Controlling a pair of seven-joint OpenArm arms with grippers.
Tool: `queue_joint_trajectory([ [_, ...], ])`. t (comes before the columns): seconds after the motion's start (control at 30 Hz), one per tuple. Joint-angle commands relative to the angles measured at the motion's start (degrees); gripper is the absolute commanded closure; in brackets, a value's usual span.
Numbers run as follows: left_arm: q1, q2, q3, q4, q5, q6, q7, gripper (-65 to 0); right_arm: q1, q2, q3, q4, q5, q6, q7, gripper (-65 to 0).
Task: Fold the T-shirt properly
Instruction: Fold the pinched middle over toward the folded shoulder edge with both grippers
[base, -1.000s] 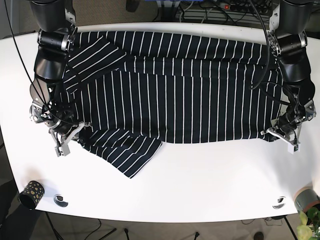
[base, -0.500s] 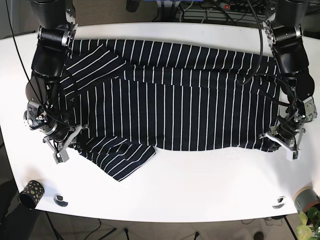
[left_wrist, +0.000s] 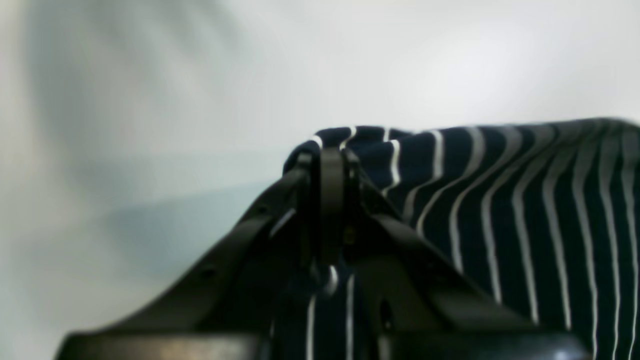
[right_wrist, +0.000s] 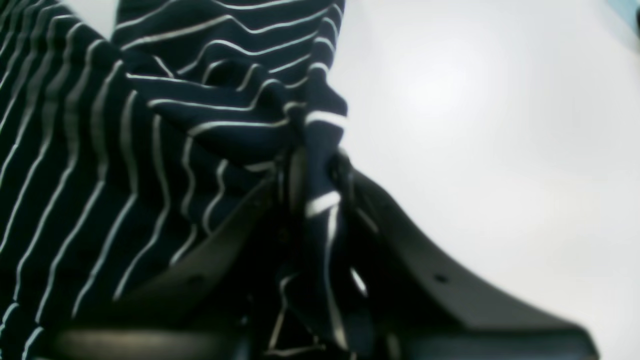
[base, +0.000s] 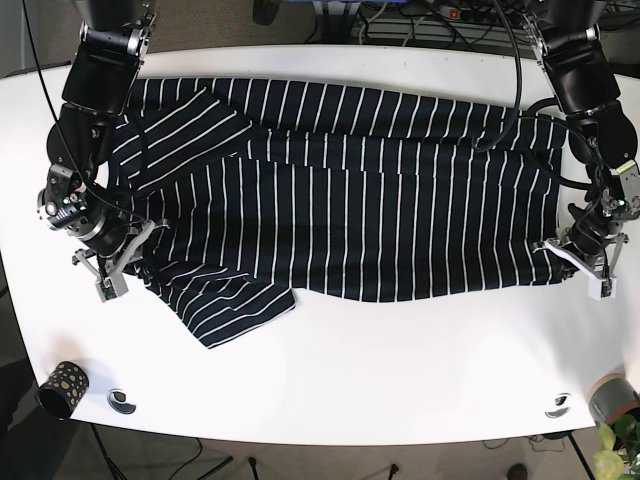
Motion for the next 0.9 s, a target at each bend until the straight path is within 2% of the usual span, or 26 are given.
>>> queue_joint_trajectory([
  [0.0, -1.55, -1.04, -2.64, 1.22, -2.51, -2.19, -0.71, 0.0, 0.23, 1.18, 1.92, 2.05, 0.93, 0.01, 1.15, -4.8],
  [0.23, 0.91, -1.04, -7.03, 4.21, -5.86, -2.99, 2.55, 0.0, -3.11, 1.18, 3.15, 7.06, 0.93, 0.01, -0.08, -4.8],
  [0.5, 6.19, -0.16, -7.65, 13.0, -6.29, -3.07, 7.38, 0.0, -7.68, 0.65, 5.44, 12.33, 0.93, 0.01, -0.61, -4.8],
  [0.8, 12.43, 0.54, -11.69, 17.13, -6.29, -3.16, 8.88, 0.0, -14.01, 0.47, 7.73, 19.98, 1.02, 0.01, -3.95, -4.8],
  [0.87, 13.48, 0.37, -12.31, 17.13, -6.29, -3.25, 10.11, 0.0, -15.42, -0.76, 9.22, 21.65, 1.02, 0.01, -5.36, -4.8],
])
